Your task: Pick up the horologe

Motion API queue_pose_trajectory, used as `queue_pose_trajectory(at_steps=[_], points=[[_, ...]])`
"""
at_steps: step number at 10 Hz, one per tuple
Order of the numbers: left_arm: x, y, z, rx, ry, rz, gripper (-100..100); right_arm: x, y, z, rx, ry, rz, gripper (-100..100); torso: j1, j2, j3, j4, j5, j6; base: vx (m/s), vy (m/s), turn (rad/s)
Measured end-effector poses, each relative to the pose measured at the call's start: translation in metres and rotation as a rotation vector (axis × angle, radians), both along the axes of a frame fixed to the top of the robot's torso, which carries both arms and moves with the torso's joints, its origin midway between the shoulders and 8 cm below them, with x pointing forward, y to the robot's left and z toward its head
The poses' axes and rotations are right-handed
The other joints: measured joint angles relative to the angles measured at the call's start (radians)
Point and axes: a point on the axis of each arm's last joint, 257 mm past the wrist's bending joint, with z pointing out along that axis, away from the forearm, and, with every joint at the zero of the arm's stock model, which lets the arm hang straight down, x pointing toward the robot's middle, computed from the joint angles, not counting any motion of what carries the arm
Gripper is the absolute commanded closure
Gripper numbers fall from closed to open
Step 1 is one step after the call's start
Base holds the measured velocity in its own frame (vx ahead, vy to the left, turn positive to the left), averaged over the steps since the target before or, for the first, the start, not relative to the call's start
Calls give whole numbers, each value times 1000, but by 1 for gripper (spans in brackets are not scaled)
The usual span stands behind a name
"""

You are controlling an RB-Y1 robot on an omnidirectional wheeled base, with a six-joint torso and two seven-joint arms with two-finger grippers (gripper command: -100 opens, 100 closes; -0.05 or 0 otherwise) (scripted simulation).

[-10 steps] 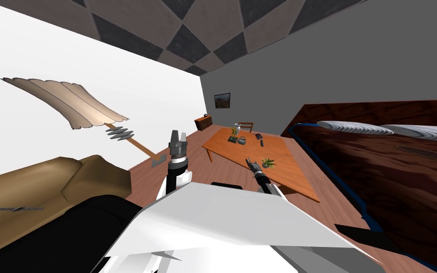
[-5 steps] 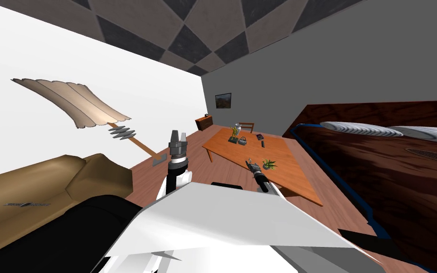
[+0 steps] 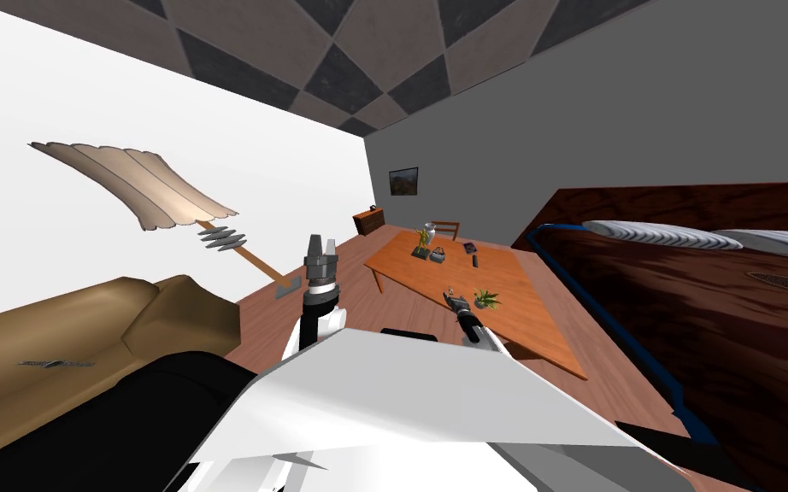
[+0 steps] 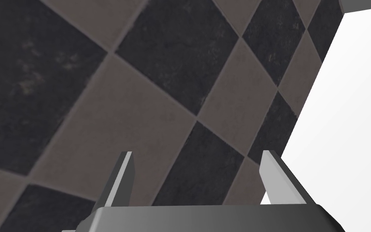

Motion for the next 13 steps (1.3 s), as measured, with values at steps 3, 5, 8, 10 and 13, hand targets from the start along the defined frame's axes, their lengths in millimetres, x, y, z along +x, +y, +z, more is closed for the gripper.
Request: queue_pose_trajectory(at_steps=[3,5,8,10,13], points=[[0,0,0,0,0,0,0,1,-6,-21,-67,64,2,-100,-1,-1,-1,0,0,0,42,-33,30],[0,0,0,0,0,0,0,2,-9,-30,-88,90,0,-100,1,0,0,0,0,0,29,-23,26],[0,0,0,0,0,0,0,2,-8,-45,-130,139,4,-100,0,-1,-1,0,0,0,47,-33,28],[0,0,0,0,0,0,0,1,-5,-55,-152,168,11,-100,-1,-2,-1,0,0,0,48,-44,19],[0,0,0,0,0,0,0,-3,-6,-58,-154,172,13,-100,3,-1,-1,0,1,1,64,5,-54]])
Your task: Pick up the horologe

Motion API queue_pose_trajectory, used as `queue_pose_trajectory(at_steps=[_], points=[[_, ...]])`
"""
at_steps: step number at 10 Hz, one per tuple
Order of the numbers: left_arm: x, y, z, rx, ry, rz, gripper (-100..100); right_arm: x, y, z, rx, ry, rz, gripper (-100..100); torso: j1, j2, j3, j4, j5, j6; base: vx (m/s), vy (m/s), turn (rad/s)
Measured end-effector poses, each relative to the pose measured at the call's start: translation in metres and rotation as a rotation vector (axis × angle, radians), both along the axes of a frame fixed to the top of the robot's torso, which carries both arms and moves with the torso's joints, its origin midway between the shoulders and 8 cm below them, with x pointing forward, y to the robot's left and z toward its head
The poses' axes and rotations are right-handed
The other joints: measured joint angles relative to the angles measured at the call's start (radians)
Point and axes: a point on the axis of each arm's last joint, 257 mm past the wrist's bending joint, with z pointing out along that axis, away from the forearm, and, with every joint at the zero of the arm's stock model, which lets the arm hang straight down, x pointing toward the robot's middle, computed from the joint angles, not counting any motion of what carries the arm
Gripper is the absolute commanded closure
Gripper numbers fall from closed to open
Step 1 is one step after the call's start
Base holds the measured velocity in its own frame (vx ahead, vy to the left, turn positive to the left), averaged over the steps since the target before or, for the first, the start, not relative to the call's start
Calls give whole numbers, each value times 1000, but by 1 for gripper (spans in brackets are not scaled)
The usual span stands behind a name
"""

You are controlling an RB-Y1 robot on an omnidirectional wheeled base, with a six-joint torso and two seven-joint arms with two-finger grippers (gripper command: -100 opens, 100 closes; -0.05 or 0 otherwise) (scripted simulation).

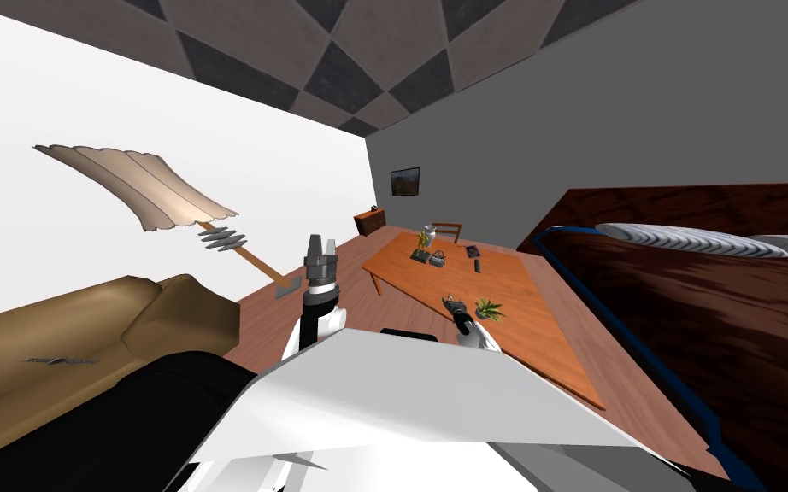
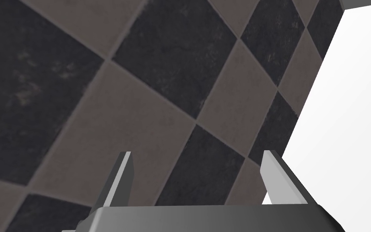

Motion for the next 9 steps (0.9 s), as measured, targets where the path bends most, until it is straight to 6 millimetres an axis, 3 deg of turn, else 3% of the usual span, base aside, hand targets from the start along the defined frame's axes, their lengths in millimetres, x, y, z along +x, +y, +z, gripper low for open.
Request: queue_pose_trajectory(at_steps=[5,6,9], points=[[0,0,0,0,0,0,0,-22,0,-7,-1,-3,29,-100,1,-2,-1,-1,0,0,87,22,-36],[0,0,0,0,0,0,0,-22,0,-7,-1,-4,31,100,0,0,0,0,0,0,7,2,1],[0,0,0,0,0,0,0,-23,-1,-8,-3,-2,31,100,-1,3,2,1,-1,-1,0,0,0]])
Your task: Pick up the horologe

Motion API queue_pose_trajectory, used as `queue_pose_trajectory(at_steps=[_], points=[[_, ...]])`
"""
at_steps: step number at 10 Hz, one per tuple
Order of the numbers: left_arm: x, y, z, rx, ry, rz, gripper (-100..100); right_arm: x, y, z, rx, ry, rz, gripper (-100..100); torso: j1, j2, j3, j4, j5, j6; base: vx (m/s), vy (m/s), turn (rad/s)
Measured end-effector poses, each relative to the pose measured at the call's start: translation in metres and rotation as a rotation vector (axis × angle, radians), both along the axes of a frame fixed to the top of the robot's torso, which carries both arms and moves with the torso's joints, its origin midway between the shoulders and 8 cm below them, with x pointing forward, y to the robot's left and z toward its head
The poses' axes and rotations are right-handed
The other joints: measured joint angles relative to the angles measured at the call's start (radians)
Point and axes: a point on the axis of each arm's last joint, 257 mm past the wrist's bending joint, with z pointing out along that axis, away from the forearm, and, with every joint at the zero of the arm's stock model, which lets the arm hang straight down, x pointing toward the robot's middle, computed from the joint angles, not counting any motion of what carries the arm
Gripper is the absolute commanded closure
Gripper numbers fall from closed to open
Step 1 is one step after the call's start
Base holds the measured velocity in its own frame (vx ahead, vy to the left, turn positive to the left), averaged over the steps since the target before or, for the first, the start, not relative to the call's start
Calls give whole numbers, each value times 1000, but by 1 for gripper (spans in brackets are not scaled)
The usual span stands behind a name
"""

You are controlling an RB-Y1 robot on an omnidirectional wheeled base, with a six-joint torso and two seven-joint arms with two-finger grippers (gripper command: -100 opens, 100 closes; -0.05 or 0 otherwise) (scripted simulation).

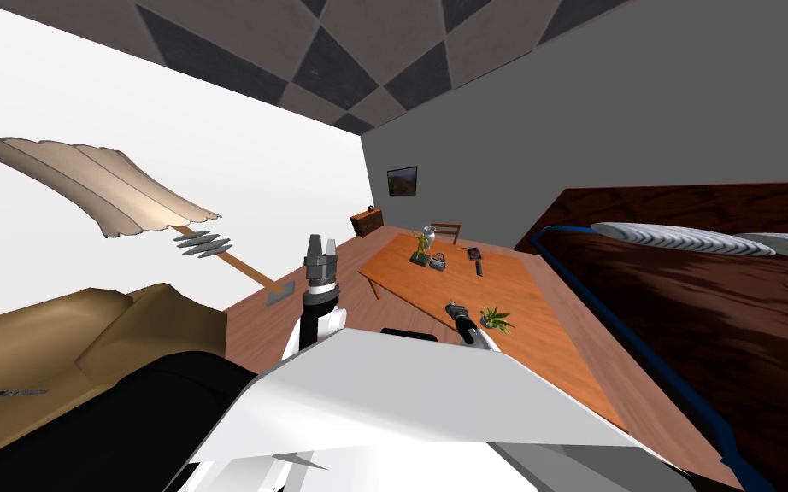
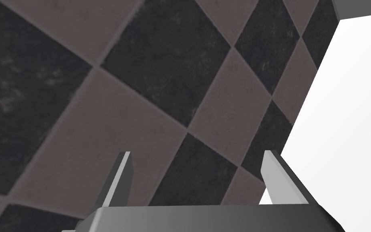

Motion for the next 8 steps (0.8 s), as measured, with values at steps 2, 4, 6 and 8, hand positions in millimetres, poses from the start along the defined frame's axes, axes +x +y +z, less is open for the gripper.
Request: queue_pose_trajectory(at_steps=[2,4,6,8], points=[[0,0,0,0,0,0,0,0,0,0,0,-1,1,0,0,0,0,0,0,0,0,0,0],[0,0,0,0,0,0,0,6,1,3,1,-4,-3,100,-1,5,2,1,0,0,-118,-21,87],[0,0,0,0,0,0,0,17,2,8,4,-3,-17,100,-1,9,5,1,0,1,-154,-30,79],[0,0,0,0,0,0,0,23,1,10,4,0,-29,0,-2,7,4,1,0,1,-46,-10,6]])
